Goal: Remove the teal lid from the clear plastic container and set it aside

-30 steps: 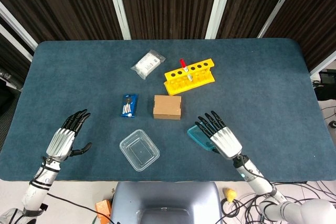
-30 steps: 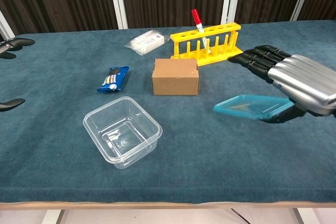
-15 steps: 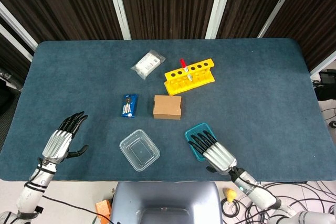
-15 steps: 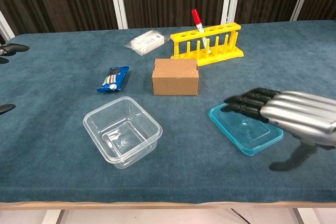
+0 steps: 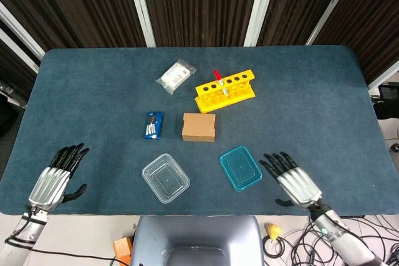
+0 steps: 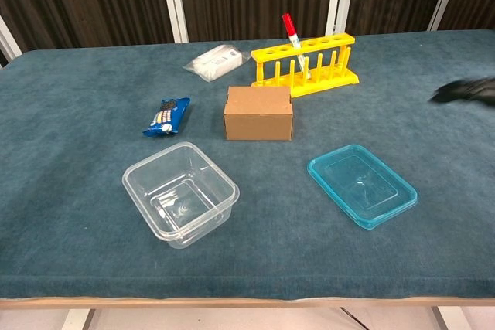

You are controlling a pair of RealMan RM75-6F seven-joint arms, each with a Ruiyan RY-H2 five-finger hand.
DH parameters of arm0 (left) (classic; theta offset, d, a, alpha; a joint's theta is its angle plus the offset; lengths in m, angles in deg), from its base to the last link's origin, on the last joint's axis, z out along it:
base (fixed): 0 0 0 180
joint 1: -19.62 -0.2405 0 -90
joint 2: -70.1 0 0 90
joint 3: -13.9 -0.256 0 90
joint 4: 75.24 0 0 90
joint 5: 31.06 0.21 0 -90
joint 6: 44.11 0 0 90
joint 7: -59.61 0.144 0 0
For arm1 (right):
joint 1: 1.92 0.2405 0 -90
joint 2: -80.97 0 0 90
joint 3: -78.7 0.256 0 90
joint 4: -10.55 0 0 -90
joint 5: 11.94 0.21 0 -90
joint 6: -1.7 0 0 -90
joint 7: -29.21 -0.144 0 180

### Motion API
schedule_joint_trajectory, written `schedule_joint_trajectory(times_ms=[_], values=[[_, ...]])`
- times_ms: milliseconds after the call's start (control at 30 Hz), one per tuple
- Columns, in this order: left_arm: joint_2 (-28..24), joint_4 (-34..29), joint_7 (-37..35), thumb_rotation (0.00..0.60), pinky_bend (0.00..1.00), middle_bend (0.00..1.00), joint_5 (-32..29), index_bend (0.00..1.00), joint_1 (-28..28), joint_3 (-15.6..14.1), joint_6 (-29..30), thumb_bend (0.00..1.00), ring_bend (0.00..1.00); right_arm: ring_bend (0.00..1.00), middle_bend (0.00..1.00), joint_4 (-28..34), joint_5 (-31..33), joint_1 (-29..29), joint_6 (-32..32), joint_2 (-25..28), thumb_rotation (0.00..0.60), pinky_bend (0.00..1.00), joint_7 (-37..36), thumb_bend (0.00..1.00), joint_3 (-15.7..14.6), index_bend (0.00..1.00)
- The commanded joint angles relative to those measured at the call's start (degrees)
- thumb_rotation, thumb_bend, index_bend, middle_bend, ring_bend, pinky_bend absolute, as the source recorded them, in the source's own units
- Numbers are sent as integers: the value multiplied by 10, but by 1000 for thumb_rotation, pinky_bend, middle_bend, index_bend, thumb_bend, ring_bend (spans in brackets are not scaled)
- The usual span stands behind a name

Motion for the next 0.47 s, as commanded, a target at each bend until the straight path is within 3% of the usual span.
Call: schedule_joint_trajectory(times_ms=[33,167,467], values=[[-16,-31,68,600,65,0,-12,0,-50,-18,42,329,0,0,0,-51,-15,-125,177,9,600,0,-4,39,-5,0],[-3,-16,71,600,43,0,-20,0,-70,-19,52,332,0,0,0,-102,-33,-154,205,-13,600,0,-2,40,-8,0],[-6,-1,44,600,20,0,0,0,-79,-5,67,331,0,0,0,-110,-47,-164,208,-12,600,0,-35,41,11,0]])
